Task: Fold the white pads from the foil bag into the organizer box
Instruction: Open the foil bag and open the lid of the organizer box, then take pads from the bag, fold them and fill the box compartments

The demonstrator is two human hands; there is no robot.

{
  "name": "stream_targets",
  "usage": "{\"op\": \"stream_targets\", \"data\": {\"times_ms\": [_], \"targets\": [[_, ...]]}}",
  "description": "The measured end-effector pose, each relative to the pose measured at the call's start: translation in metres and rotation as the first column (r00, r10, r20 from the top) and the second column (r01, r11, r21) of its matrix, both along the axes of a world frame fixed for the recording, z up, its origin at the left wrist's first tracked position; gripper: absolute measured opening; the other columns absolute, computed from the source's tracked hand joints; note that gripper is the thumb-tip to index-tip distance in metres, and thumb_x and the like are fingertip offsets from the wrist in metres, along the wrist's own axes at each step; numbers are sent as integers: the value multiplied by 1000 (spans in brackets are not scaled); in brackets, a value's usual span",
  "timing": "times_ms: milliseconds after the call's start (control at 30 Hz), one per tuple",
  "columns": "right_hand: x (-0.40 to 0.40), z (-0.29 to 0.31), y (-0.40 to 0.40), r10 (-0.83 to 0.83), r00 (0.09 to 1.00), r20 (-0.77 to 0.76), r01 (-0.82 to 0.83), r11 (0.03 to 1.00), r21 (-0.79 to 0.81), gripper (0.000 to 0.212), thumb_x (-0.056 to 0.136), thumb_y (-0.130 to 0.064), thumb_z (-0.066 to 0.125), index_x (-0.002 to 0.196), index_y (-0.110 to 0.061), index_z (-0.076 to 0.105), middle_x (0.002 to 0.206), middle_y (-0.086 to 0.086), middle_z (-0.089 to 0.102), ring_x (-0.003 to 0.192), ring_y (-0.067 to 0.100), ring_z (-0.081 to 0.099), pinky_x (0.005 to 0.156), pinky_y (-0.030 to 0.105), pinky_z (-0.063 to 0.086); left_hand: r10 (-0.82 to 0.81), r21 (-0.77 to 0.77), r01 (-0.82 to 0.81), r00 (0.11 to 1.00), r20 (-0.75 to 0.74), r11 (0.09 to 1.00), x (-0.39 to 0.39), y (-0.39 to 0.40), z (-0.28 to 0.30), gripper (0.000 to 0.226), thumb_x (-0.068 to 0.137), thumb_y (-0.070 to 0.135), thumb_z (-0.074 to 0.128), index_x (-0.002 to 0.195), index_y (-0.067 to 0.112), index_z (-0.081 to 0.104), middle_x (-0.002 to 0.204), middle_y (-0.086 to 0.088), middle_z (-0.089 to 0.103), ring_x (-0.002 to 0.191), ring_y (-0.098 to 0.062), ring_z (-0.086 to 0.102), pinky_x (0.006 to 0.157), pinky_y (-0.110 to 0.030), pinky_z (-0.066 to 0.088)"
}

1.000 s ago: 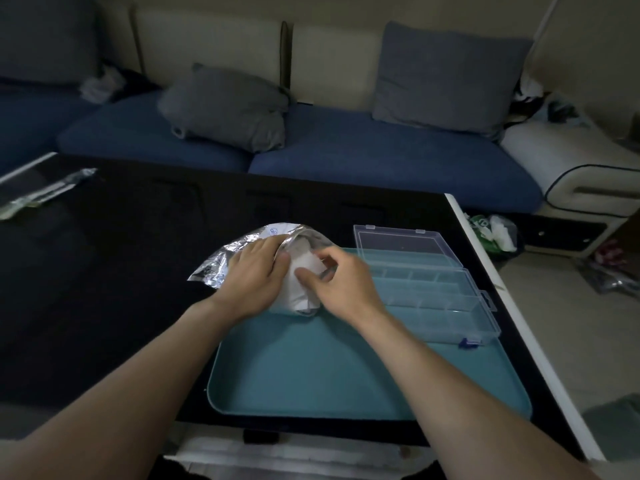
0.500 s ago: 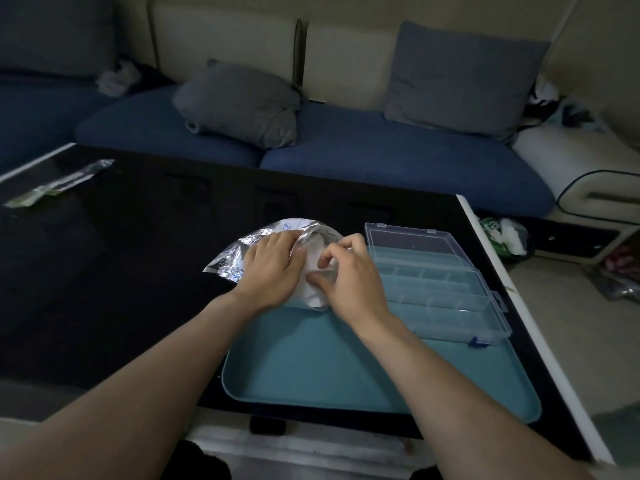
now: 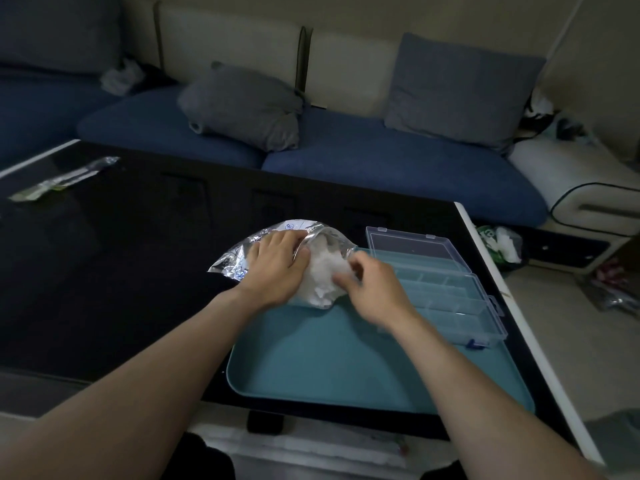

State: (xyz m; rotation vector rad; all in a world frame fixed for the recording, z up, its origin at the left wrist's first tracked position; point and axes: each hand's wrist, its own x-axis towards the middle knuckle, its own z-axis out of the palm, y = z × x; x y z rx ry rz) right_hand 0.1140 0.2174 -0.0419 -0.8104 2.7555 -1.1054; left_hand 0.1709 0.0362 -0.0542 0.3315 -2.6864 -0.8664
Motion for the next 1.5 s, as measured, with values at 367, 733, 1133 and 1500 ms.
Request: {"op": "stream_targets", "data": {"times_ms": [367,733,1133,1500], "targets": [[-10,25,46,-94,856,509,407,730,-550,22,100,-25,61,109,-6,64,87,-1,70,66,7,63,60,25,56,-112,49,134,943,-312,990,15,42,47,61,79,49,51,131,16,55,132,1,52,129,-15,40,110,-36,33],[30,38,37,161,841,517,242,743,-624,42,76,-36,79,102,-6,67,95,13,73,69,20,67,54,26,51,-218,949,142,973,-81,280,29,92,77,34,101,33,49,119,7,62,94,-9,73,73,-17,66,55,-23,49],[13,45,57,50,991,128,15,887,-462,28,80,-28,84,104,-34,71,72,-4,36,61,18,43,58,37,45,-537,992,66,844,1,105,23,72,72,46,103,37,30,115,7,63,95,-17,68,74,-34,67,58,-35,52],[8,50,70,162,968,191,-41,855,-516,7,88,-8,74,86,-9,68,71,-3,67,62,8,59,56,19,45,-696,981,124,718,16,150,27,64,66,54,102,43,29,116,2,61,88,-23,65,72,-32,64,60,-35,52]]}}
